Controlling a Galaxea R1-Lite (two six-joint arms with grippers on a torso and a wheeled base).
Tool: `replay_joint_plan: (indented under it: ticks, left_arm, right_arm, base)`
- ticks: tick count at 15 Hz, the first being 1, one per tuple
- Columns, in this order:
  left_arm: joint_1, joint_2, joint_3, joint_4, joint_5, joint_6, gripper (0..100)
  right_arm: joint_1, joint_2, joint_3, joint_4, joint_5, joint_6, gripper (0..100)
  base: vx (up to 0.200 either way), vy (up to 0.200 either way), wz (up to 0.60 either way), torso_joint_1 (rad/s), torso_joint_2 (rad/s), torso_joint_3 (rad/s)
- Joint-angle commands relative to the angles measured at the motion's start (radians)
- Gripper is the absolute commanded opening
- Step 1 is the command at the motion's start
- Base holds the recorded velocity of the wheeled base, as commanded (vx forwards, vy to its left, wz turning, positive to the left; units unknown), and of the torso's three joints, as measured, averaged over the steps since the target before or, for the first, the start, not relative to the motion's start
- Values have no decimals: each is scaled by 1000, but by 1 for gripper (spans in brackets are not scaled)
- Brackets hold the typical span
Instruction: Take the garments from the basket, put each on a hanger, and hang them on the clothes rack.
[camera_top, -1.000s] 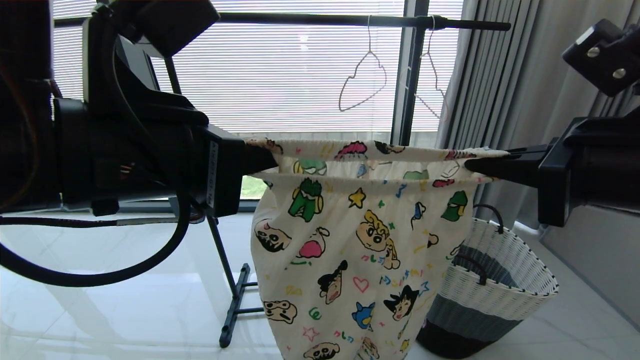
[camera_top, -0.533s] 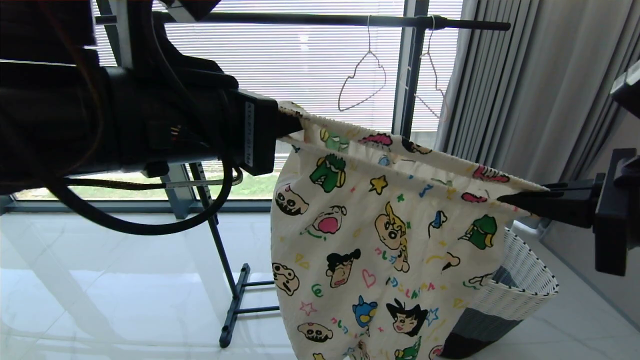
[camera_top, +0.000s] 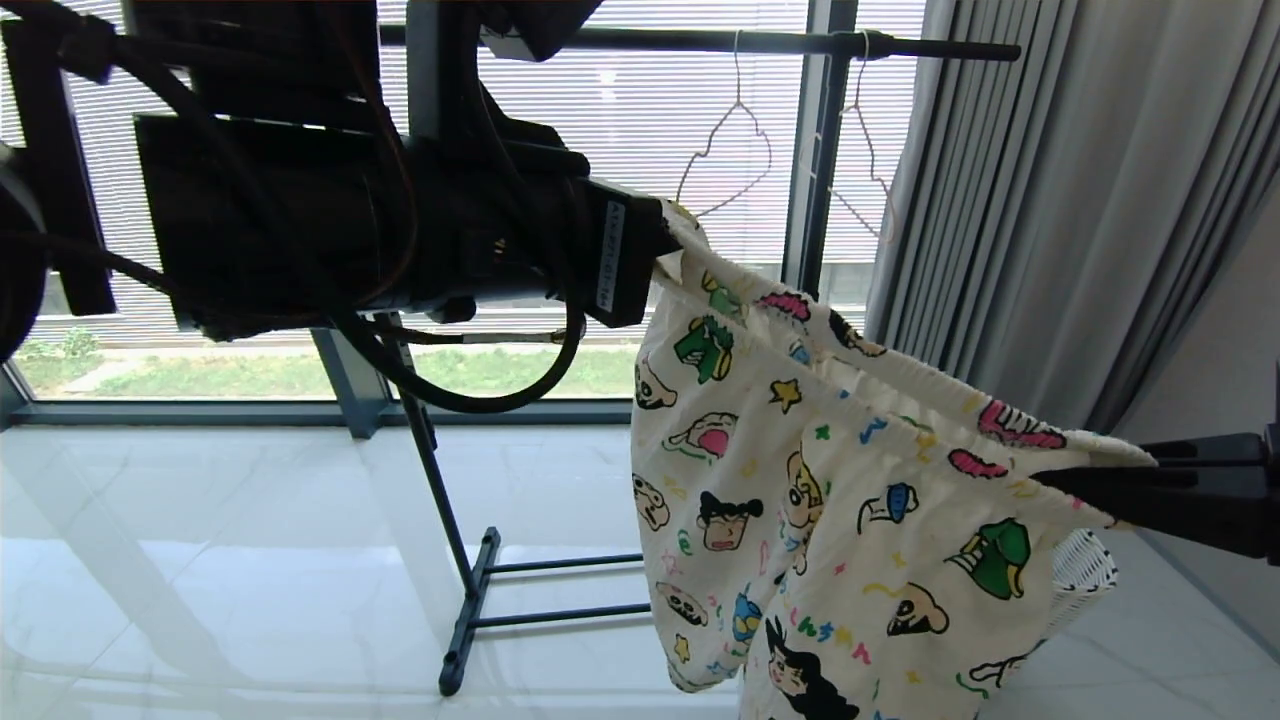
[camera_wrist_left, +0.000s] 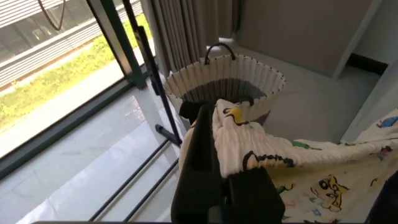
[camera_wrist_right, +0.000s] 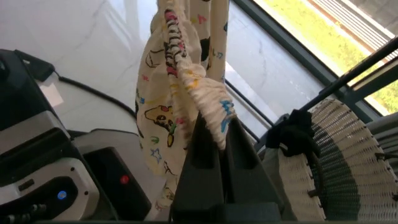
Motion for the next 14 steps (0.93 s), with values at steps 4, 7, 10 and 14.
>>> replay_joint_plan:
  ticks: [4, 7, 10, 14]
  left_arm:
    - [-125, -292, 210, 296, -69, -7, 0]
    - [-182, -364, 344, 309, -63, -7, 0]
    - [-180, -362, 353, 309, -42, -5, 0]
    - [-110, -266, 325, 204, 158, -4, 0]
  right_arm:
    - [-86, 181, -196, -68, 9, 1, 0]
    - [-86, 235, -262, -70, 9, 1, 0]
    - [-86, 227, -259, -67, 8, 1, 0]
    - [-86, 173, -239, 4, 8, 1, 0]
  base:
    - [0, 0, 0, 0, 0, 0]
    - [0, 0, 0, 0, 0, 0]
    - [0, 0, 0, 0, 0, 0]
    - [0, 0, 0, 0, 0, 0]
